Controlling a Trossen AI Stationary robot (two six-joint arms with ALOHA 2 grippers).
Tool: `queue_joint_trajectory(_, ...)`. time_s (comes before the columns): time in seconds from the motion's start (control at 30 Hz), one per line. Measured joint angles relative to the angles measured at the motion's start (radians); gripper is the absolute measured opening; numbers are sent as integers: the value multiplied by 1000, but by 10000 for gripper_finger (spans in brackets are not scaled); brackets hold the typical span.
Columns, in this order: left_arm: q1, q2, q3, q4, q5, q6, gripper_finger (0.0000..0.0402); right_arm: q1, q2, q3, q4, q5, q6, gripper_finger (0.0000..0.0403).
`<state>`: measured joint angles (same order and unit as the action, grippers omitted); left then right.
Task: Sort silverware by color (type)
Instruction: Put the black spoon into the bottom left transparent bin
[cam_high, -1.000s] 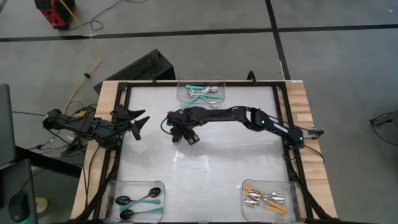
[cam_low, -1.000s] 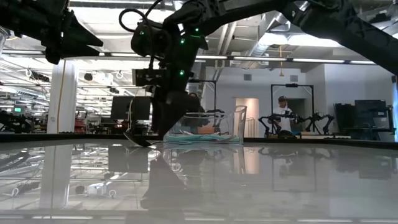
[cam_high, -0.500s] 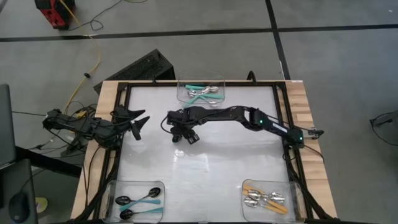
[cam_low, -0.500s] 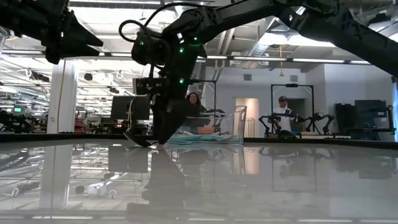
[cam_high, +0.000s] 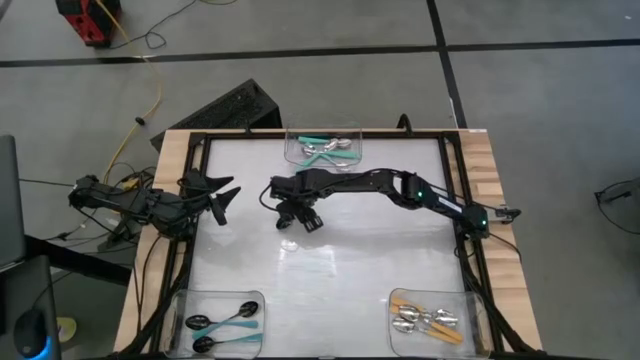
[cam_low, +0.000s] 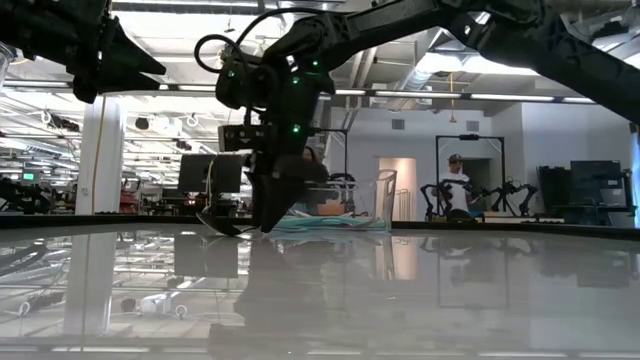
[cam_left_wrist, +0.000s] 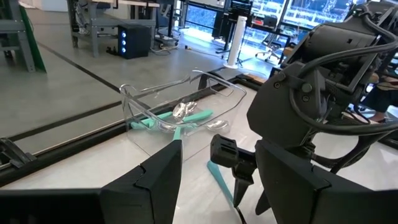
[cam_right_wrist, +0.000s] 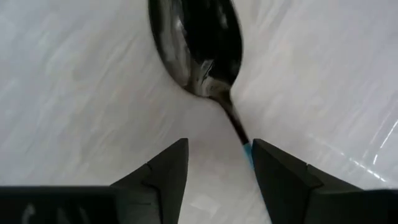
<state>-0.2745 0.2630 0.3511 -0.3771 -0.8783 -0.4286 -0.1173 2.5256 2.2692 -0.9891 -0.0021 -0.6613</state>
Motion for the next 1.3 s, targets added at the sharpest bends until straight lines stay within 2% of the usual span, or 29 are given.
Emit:
queue_joint_trajectory(0.3,0,0,0,0,0,2,190,-9,0,0,63,0,1,201)
queue_joint_trajectory(0.7,0,0,0,-24,-1,6,190,-24,34,4,47,-30,18,201)
queue_joint_trajectory(1.3,0,0,0,-29,0,0,190,-22,38,3,-75,-94,89,158)
